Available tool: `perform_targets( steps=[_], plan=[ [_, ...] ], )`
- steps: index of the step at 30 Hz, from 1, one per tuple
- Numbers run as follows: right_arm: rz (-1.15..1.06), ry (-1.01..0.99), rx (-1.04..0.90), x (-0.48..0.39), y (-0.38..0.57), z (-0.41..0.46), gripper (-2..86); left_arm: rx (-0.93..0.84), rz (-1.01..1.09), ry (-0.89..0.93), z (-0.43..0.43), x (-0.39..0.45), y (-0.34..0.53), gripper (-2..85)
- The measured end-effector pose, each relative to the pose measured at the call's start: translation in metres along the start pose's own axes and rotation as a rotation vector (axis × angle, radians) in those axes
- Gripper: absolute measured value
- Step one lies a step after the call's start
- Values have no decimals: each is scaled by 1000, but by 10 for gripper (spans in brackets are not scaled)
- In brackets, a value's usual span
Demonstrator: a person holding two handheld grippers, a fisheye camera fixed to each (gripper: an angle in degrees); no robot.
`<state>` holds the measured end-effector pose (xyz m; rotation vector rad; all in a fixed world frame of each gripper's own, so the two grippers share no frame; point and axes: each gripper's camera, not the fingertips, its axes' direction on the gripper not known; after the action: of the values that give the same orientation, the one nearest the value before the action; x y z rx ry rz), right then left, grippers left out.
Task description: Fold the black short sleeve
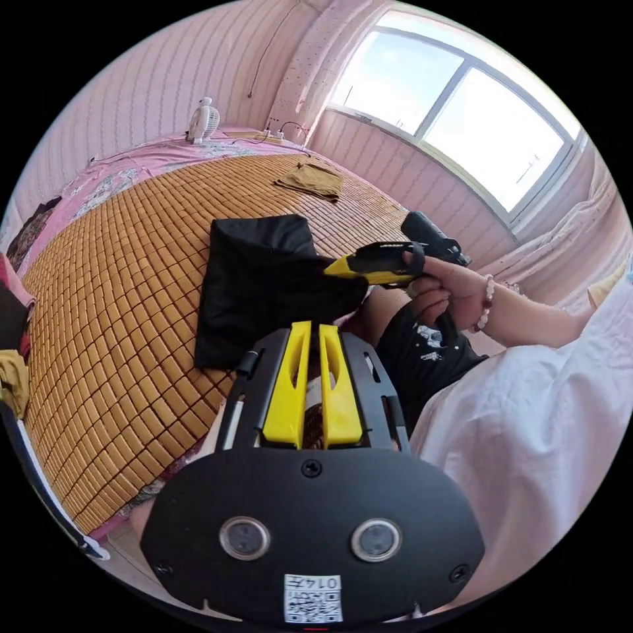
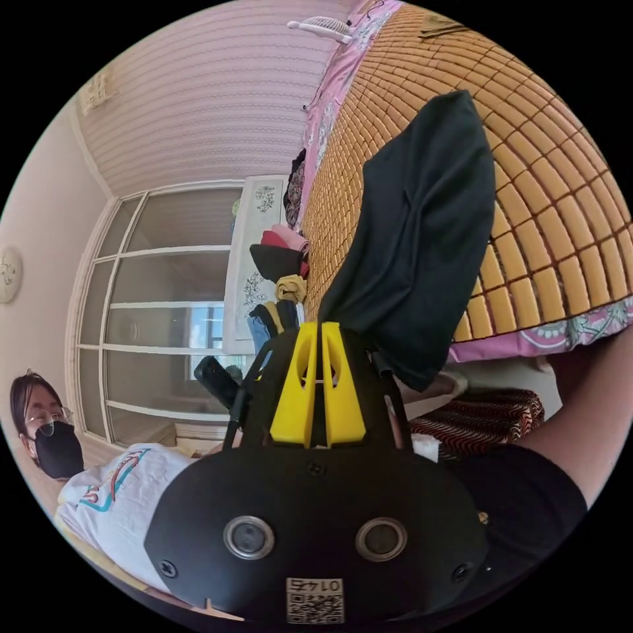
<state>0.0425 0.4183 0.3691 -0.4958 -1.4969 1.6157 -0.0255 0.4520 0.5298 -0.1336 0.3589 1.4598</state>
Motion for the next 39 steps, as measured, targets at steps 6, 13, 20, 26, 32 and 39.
perform_targets(
  steps=[6, 13, 20, 26, 32, 39],
  plan=[
    [61, 159, 277, 5, 35, -106, 3, -21, -239, -179, -2, -52, 37, 78],
    [109, 196, 372, -7, 70, -155, 2, -161, -296, -253, 34, -53, 49, 55],
    [107, 309, 371, -33, 84, -172, 2, -126, -211, -184, -6, -26, 74, -6],
    [-132, 325, 361, -124, 46, -204, 1, 260, -255, -36, -140, -23, 94, -7],
    [-502, 274, 300, -263, 17, -205, 1, 610, -135, -145, -294, 13, 117, -7],
    [-877, 258, 300, -403, 37, -195, 0, 989, -131, -205, -429, 63, 196, -9]
  ],
)
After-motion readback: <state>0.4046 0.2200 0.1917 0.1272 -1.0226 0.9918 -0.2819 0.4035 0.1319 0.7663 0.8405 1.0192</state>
